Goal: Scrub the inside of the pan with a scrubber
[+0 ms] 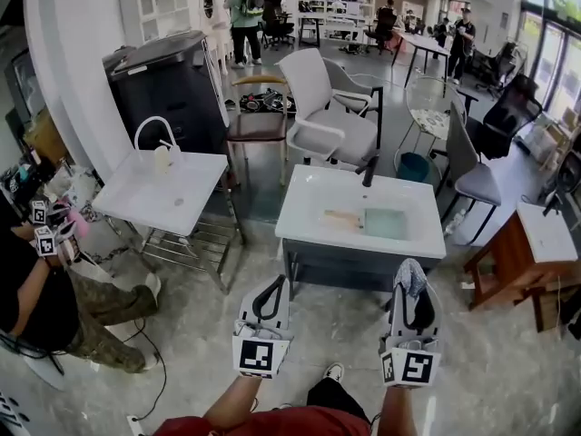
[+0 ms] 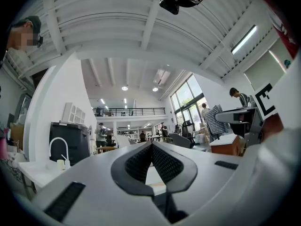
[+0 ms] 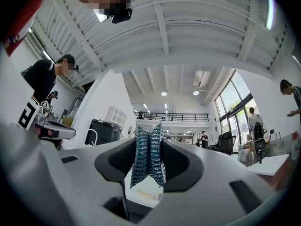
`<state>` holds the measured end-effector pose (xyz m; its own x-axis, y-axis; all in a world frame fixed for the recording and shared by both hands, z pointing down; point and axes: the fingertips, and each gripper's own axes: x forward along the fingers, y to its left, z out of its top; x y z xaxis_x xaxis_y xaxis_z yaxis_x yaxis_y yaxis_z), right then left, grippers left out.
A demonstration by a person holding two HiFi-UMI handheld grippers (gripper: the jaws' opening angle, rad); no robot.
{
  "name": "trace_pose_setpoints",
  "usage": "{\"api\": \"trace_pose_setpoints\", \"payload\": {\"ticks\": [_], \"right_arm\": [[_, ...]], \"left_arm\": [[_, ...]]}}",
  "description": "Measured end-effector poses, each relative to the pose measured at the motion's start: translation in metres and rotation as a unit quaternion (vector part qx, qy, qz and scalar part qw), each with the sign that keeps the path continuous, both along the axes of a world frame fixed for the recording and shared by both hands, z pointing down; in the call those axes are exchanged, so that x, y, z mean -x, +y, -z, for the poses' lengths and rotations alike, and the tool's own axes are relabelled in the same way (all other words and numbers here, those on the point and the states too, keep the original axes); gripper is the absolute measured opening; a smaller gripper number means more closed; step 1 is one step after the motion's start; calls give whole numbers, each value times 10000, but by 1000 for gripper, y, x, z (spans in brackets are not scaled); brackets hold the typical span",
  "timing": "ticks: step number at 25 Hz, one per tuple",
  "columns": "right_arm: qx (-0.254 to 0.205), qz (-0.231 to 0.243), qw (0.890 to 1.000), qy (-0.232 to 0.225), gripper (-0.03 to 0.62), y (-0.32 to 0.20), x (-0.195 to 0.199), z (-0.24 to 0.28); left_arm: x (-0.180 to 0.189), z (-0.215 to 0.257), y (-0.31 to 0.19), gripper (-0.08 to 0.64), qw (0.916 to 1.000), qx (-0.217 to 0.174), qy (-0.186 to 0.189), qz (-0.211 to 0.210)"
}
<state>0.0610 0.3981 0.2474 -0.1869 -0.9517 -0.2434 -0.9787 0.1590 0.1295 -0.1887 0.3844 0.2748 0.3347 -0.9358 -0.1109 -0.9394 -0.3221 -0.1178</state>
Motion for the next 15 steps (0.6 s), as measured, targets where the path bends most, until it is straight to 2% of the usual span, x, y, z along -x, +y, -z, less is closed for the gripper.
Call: {"api": "trace_pose_setpoints", "payload": {"ticks": [2, 6, 10, 15], "right_arm": [[15, -41, 10000, -28, 173, -21, -16, -1], [110, -81, 9999, -26, 173, -60, -45, -5], [205, -116, 9997, -11, 173, -102, -74, -9], [175, -34, 9998, 12, 173, -150, -105, -8]], "left_arm": [[-14, 0, -22, 14, 10000, 55, 11, -32], [-42, 5, -65, 14, 9997, -193, -55, -111], [-73, 3, -103, 14, 9996, 244, -6, -142], [-109, 4, -149, 14, 9997, 181, -7, -147]]}}
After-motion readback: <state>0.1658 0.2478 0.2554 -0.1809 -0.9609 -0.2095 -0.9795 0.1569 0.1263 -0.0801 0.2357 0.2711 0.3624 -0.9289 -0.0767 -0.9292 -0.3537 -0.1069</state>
